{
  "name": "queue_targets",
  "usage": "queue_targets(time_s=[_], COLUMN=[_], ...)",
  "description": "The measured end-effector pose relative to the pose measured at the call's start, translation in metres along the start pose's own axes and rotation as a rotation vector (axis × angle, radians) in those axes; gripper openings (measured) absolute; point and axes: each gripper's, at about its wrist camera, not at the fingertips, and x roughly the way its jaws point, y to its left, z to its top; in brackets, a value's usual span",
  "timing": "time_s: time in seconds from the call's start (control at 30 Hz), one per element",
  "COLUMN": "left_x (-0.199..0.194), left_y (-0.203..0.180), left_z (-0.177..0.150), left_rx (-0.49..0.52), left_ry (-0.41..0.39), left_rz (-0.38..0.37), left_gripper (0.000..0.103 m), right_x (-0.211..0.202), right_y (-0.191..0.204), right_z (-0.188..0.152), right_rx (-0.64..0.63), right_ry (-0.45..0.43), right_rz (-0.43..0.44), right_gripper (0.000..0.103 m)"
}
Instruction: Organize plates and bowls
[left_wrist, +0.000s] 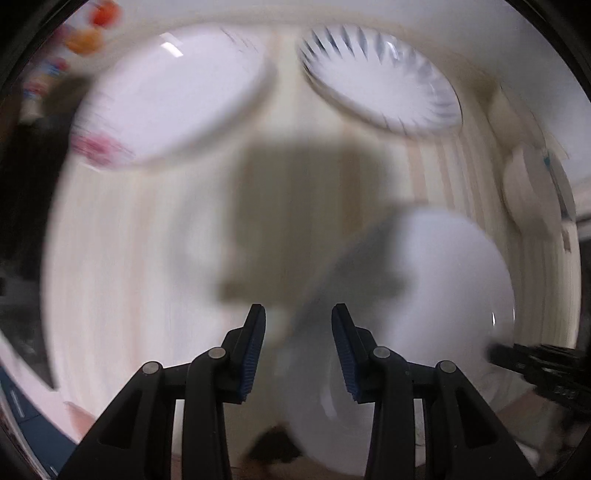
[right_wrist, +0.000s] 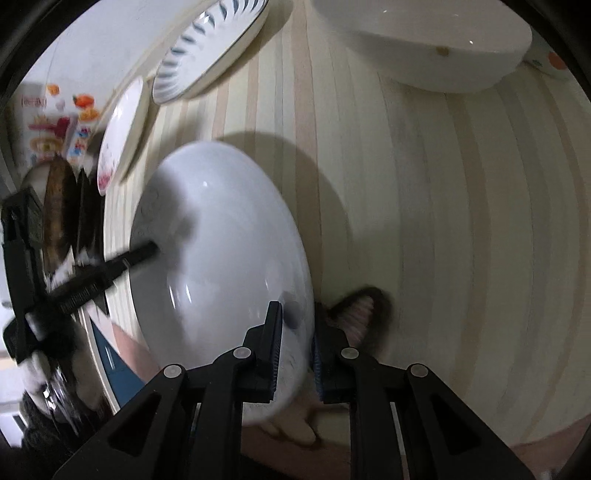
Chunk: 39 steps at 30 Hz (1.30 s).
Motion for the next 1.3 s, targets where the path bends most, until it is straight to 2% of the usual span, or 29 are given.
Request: queue_targets(time_s=[0.07,0.13,0.2,0.23,0.27,0.37,0.47,0.67,0.83,0.93,1.0,1.03,1.07,1.2,1.3], left_x=[-0.034,-0.054,-0.062,-0.057,-0.05,-0.028,-0.009,0.013,0.026,0.033,0.038,0.04,0.041,0.042,0.041], left_y=[0.016,0.04,0.07,0.083,0.096,0.124,0.146,0.169,0.176,0.177,0.177,0.177,0.176,0.176,0.176], left_z=[-0.002,0.003,0.013,0.019,0.027,0.053,0.068,0.089,0.097,0.102,0.106,0.108,0.109,0.11,0.11], left_rx=[-0.024,-0.073,-0.14,-0.17,-0.204,-0.295,-0.371,-0.429,-0.451,-0.447,-0.439,-0.432,-0.425,-0.425,-0.432], left_ry=[-0.124,-0.179,-0.192,-0.193,-0.18,-0.146,-0.124,-0.092,-0.05,-0.04,-0.034,-0.033,-0.033,-0.05,-0.063], left_rz=[0.068,0.091,0.094,0.101,0.101,0.098,0.085,0.077,0.043,0.033,0.027,0.023,0.022,0.033,0.031], left_gripper=[0.035,0.039,0.04,0.04,0.04,0.04,0.04,0.04,0.04,0.04,0.038,0.03,0.027,0.026,0.026], right_x=[-0.029,-0.065,-0.089,-0.097,-0.098,-0.078,-0.043,0.025,0.07,0.088,0.097,0.101,0.105,0.105,0.102], right_y=[0.001,0.016,0.043,0.066,0.079,0.139,0.185,0.25,0.269,0.269,0.269,0.27,0.271,0.265,0.259], right_z=[-0.001,0.006,0.021,0.037,0.048,0.102,0.149,0.227,0.265,0.277,0.282,0.283,0.284,0.288,0.284], right_rx=[-0.022,-0.058,-0.106,-0.147,-0.172,-0.266,-0.32,-0.395,-0.428,-0.435,-0.439,-0.442,-0.446,-0.433,-0.451], right_ry=[-0.046,-0.112,-0.188,-0.238,-0.26,-0.318,-0.308,-0.247,-0.185,-0.154,-0.135,-0.127,-0.124,-0.126,-0.131], right_rz=[-0.04,-0.06,-0.055,-0.025,-0.006,0.009,0.016,-0.035,-0.101,-0.115,-0.116,-0.12,-0.128,-0.083,-0.079], right_gripper=[0.017,0.02,0.037,0.043,0.052,0.053,0.053,0.052,0.04,0.033,0.023,0.022,0.02,0.018,0.017])
